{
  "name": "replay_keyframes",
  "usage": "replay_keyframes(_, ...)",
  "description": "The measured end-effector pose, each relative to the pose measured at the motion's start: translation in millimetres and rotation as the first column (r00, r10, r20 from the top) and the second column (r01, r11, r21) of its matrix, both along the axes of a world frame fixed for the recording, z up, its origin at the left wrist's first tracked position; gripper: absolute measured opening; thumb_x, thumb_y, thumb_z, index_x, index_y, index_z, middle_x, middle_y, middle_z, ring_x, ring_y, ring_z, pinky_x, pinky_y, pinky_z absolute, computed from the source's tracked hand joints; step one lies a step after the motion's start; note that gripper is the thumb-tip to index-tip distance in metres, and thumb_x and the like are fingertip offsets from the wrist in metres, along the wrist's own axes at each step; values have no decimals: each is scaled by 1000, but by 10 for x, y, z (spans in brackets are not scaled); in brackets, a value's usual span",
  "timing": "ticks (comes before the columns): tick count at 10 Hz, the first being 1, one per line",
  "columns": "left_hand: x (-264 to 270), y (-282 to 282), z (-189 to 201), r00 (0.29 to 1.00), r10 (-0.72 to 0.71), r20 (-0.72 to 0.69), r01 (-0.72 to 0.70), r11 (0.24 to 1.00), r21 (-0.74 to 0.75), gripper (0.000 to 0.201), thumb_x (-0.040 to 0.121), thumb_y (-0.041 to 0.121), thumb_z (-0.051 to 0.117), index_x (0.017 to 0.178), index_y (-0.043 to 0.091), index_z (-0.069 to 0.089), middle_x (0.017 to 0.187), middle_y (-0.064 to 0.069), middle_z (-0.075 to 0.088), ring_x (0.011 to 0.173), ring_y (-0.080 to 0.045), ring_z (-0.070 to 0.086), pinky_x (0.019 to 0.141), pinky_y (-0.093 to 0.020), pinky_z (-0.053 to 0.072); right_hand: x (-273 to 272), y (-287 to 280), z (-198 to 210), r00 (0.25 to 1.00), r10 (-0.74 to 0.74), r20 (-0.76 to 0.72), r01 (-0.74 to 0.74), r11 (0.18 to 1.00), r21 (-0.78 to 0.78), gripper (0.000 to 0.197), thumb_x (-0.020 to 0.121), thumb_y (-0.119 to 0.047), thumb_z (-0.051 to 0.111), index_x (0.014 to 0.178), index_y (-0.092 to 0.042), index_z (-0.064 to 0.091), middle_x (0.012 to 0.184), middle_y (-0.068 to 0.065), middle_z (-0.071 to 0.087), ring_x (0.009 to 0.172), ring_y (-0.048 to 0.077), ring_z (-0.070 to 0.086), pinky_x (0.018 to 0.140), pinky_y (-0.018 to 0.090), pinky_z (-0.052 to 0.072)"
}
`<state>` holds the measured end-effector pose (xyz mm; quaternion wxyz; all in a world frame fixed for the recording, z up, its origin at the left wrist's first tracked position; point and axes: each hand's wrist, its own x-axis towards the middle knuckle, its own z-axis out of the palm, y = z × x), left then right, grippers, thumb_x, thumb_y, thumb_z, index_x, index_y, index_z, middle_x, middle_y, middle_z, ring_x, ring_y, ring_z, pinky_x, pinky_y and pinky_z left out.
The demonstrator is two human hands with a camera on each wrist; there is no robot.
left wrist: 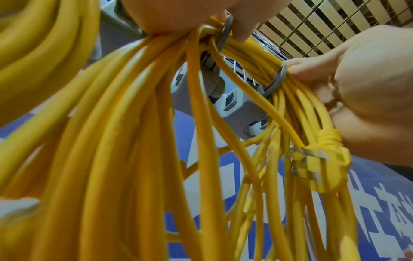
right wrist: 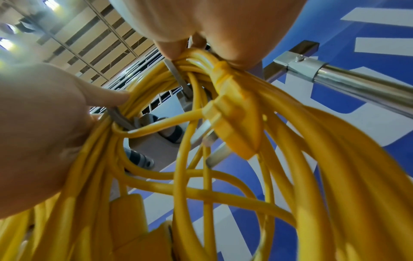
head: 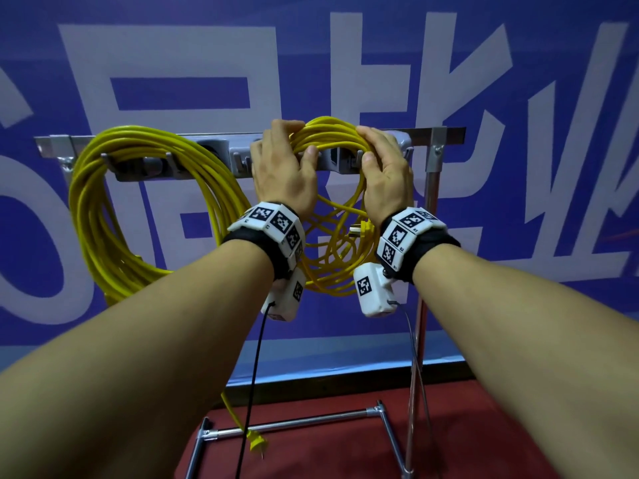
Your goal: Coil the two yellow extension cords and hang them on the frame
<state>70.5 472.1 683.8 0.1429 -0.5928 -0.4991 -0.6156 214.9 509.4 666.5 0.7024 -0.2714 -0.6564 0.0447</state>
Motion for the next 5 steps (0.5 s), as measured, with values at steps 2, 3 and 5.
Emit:
replay_keyframes(2, 11, -129, -48, 999, 22, -38, -24, 998, -65, 53, 91, 22, 62, 142, 21, 45, 135, -4, 53, 124, -26, 43, 104, -36, 37, -14, -190, 91, 989, -88, 117, 97, 993, -74, 40, 103, -10, 39, 141, -11, 53, 138, 5, 55, 125, 12, 51, 102, 17, 43)
replay_keyframes(3, 18, -250, -17, 998, 27, -64, -36, 990, -137, 63, 90, 20, 62, 148, 22, 39, 142, -5, 47, 130, -26, 41, 108, -36, 36, 7, -314, 159, 973, -148, 178, 169, 980, -106, 38, 101, -14, 46, 138, -10, 54, 133, 7, 58, 123, 19, 53, 102, 29, 44)
replay_keyframes(5, 64, -545, 90, 991, 118, -65, -130, 961, -245, 55, 89, 25, 59, 143, 20, 48, 148, -4, 41, 132, -27, 46, 107, -42, 43, 70, -685, 49, 875, -379, 302, 430, 895, -122, 26, 92, -12, 57, 117, -10, 59, 124, 8, 53, 106, 24, 56, 79, 27, 40)
